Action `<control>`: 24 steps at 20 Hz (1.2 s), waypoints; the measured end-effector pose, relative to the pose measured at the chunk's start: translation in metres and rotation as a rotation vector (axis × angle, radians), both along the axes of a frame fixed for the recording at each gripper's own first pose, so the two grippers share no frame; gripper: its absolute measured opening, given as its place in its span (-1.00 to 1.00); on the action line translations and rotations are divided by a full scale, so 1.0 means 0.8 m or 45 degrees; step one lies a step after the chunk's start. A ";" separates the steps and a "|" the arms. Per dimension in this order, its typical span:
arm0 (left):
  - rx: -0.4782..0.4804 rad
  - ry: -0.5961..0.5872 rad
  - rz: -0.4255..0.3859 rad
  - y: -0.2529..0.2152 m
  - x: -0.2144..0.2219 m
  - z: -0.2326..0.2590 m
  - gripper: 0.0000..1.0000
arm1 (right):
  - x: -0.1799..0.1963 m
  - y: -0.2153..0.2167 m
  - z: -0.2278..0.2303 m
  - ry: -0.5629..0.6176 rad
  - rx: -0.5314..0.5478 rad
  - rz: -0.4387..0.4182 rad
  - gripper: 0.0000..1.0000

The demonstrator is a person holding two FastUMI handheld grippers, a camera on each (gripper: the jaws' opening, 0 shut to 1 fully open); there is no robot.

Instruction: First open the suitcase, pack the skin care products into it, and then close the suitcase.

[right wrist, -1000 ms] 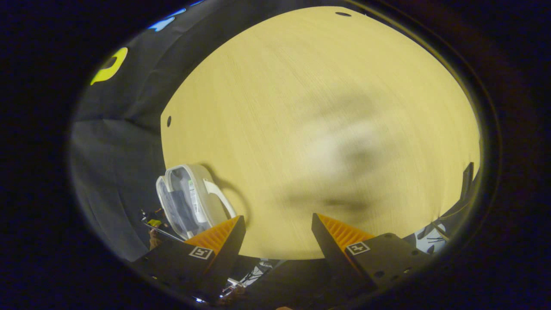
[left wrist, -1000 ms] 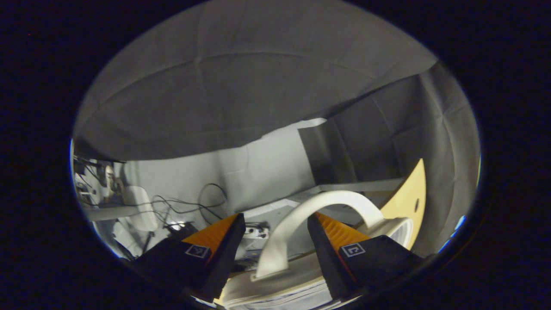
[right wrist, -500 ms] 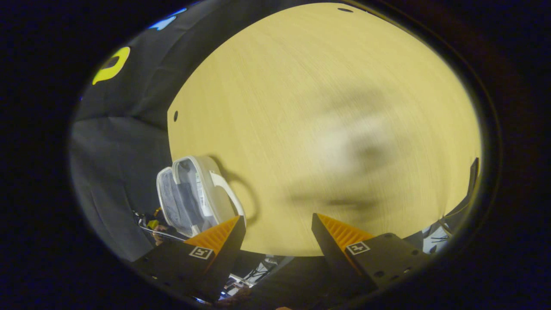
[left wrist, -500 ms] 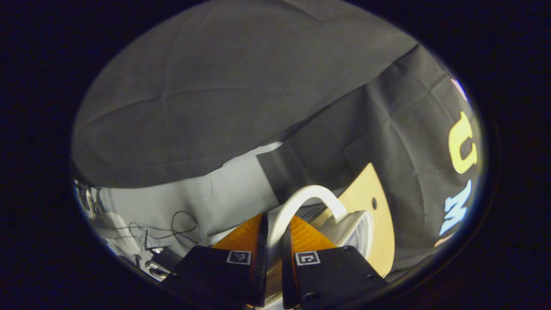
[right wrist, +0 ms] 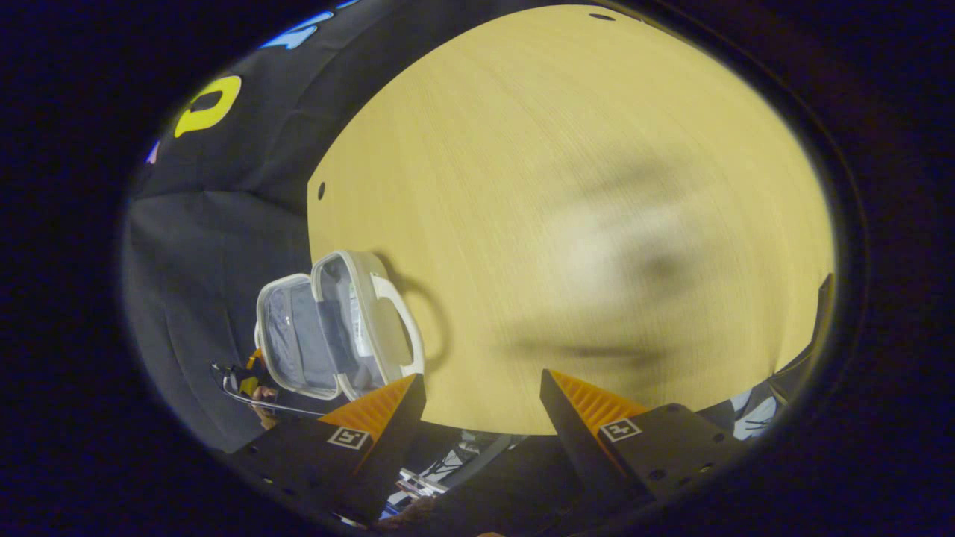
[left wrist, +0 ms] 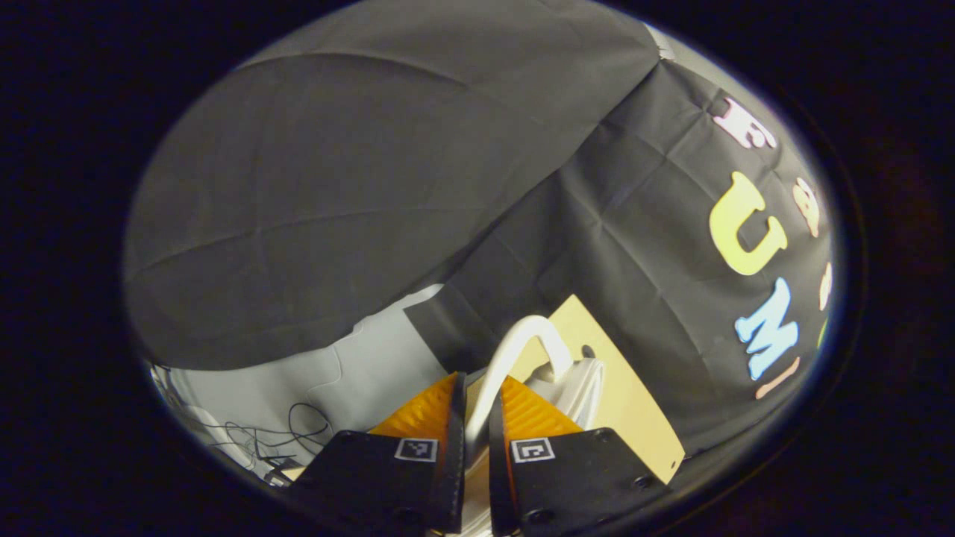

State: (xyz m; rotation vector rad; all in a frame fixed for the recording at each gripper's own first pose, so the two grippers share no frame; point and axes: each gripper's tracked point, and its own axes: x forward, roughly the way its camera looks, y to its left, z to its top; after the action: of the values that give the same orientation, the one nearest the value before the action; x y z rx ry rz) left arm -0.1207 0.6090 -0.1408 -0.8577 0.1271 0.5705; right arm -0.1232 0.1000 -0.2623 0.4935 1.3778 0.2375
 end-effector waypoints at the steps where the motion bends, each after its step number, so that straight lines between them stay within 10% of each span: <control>1: 0.039 -0.009 -0.005 -0.013 -0.006 0.013 -0.57 | -0.003 -0.006 0.000 -0.003 0.002 0.002 0.90; 13: 0.407 -0.069 -0.249 -0.329 0.031 0.143 -0.58 | -0.011 -0.101 0.017 -0.079 0.093 -0.024 0.90; 18: 0.466 0.036 -0.363 -0.490 0.052 0.074 -0.58 | -0.009 -0.153 0.034 -0.153 0.108 -0.001 0.90; 24: 0.639 0.508 -0.464 -0.616 0.081 -0.078 -0.56 | 0.015 -0.207 0.086 -0.277 0.148 0.015 0.90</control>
State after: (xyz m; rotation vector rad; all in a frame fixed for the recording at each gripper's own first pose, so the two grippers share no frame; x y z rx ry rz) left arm -0.0555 0.1163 -0.2029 -0.2145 0.4724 0.3955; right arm -0.1111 -0.0656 -0.1931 0.5398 1.1592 0.3720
